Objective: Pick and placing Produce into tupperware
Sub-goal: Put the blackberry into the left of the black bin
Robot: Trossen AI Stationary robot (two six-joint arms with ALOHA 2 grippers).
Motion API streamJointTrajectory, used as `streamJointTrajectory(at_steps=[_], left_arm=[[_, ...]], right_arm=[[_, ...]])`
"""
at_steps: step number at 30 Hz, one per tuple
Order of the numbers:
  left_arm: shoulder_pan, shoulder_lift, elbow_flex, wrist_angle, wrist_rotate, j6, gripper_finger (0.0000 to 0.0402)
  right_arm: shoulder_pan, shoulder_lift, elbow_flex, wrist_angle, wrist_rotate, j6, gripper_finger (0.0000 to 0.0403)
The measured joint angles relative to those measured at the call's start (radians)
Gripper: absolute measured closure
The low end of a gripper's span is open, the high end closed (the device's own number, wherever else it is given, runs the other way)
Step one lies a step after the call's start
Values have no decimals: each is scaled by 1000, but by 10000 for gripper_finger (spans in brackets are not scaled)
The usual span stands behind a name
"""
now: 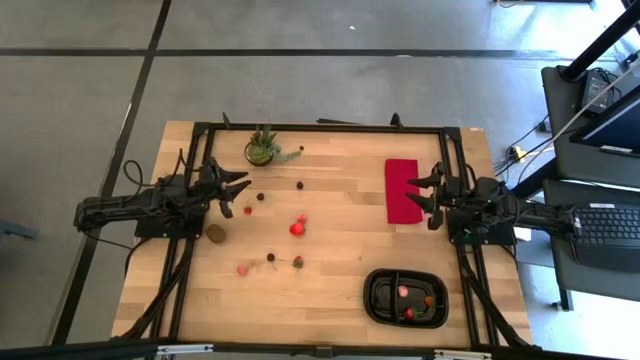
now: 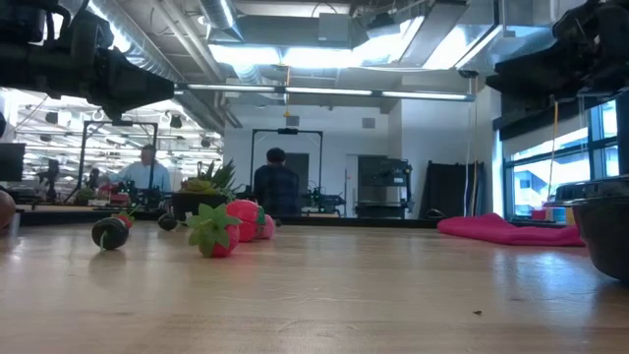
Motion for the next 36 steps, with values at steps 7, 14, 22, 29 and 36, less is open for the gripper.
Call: streamJointTrajectory(at_steps=[7, 14, 22, 29, 36], left_arm=[[0, 0, 0, 2, -3, 5, 278], [0, 0, 0, 3, -4, 3, 253], [0, 0, 0, 2, 21, 11, 131], [0, 0, 0, 2, 30, 42, 77], [0, 0, 0, 12, 31, -3, 78]], right_arm=[[0, -4, 0, -58, -2, 0, 219], [0, -4, 0, -66, -2, 0, 219], [0, -4, 0, -85, -1, 0, 219], [0, -4, 0, -86, -1, 1, 219], [0, -4, 0, -87, -1, 5, 219]])
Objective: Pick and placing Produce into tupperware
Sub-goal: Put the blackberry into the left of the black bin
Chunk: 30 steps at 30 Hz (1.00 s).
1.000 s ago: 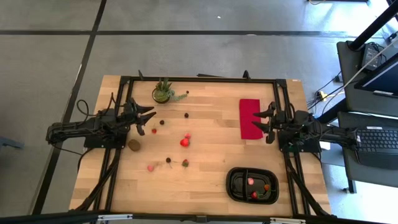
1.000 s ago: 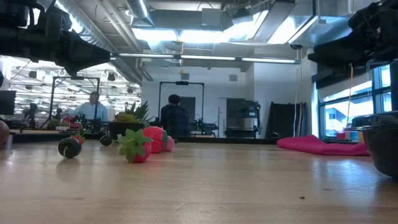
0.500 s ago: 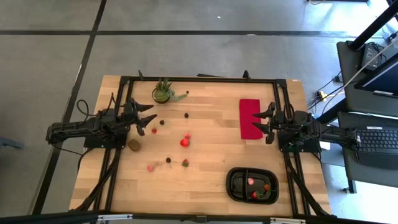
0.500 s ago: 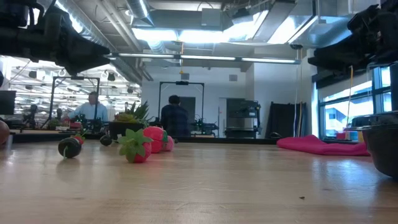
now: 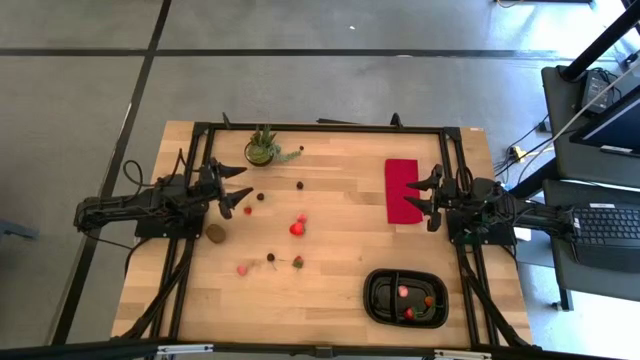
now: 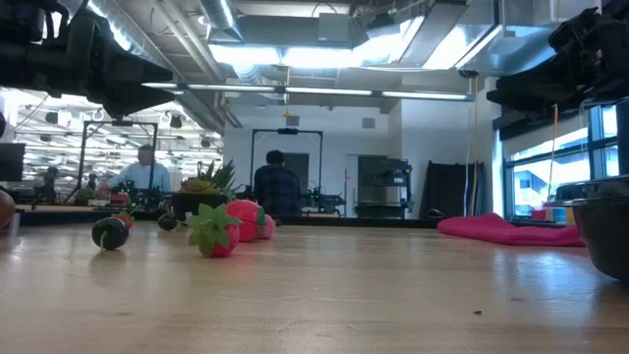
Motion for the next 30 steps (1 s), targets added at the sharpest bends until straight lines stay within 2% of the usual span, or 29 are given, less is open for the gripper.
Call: streamJointTrajectory(at_steps=[9, 19, 24, 30], left_arm=[[0, 0, 0, 11, 33, 3, 81], [0, 18, 0, 16, 33, -21, 82], [0, 79, 0, 60, 33, -23, 82], [0, 222, 0, 188, 33, -21, 82]], right_arm=[[0, 0, 0, -4, 0, 0, 219], [0, 0, 0, -102, 0, 24, 219], [0, 0, 0, -101, 1, 24, 219], [0, 0, 0, -96, 0, 23, 219]])
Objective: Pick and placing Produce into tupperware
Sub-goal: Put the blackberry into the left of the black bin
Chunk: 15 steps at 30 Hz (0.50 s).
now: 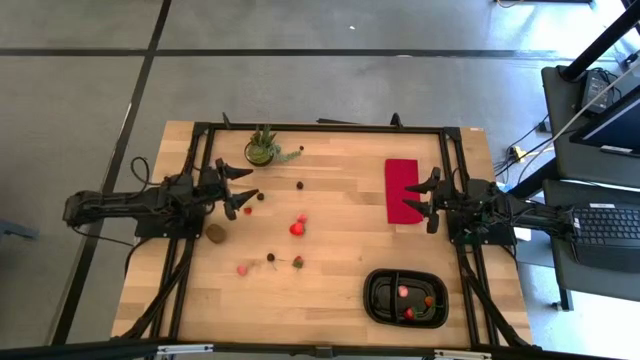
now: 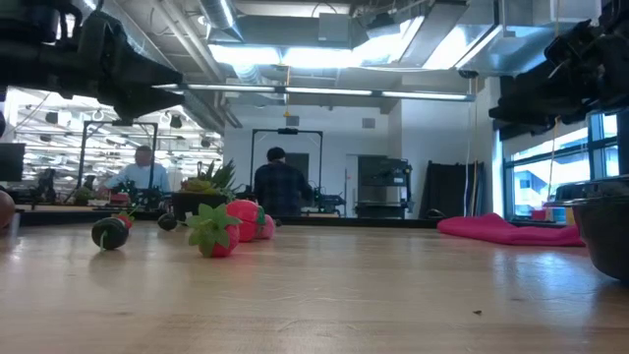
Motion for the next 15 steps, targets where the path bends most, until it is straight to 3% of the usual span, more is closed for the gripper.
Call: streamJointTrajectory(at_steps=[7, 15], left_arm=[[0, 239, 24, 137, -3, -4, 82], [4, 554, 201, 135, -20, -3, 82]], right_arm=[[0, 0, 0, 0, 0, 2, 219], [0, 0, 0, 22, 0, 1, 219]])
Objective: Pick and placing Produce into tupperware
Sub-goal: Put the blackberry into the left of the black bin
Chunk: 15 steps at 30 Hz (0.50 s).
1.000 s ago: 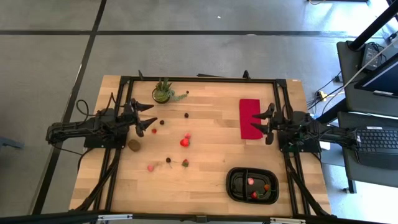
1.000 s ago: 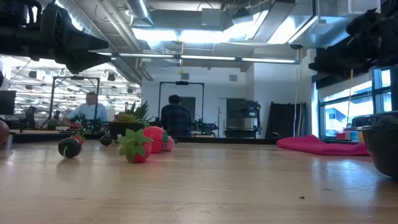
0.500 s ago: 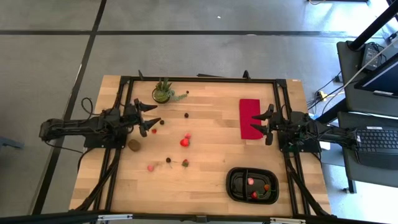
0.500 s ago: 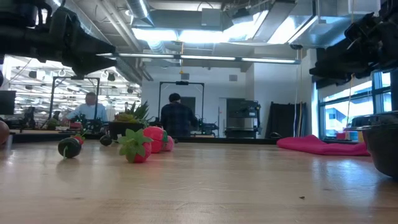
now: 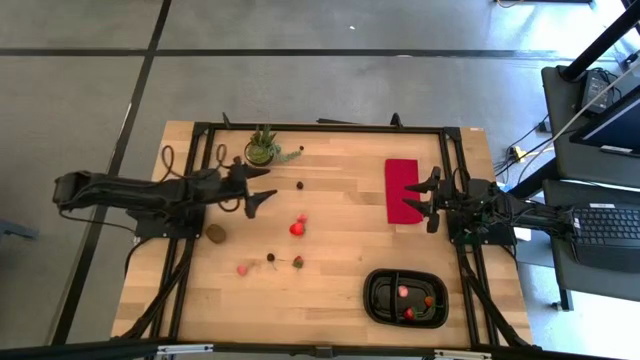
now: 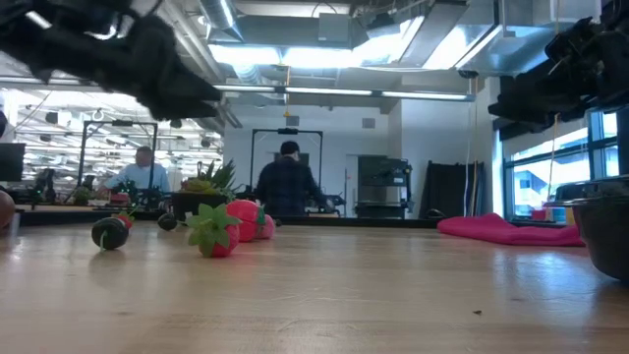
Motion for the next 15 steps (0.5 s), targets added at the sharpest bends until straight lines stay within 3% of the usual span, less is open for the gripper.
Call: streamJointTrajectory(at_steps=[8, 15], left_arm=[[63, 282, 170, -54, -27, -21, 82], [102, 449, 268, -61, -13, -32, 82]], right_arm=[[0, 0, 0, -4, 0, 3, 219], [0, 0, 0, -13, 0, 3, 219]])
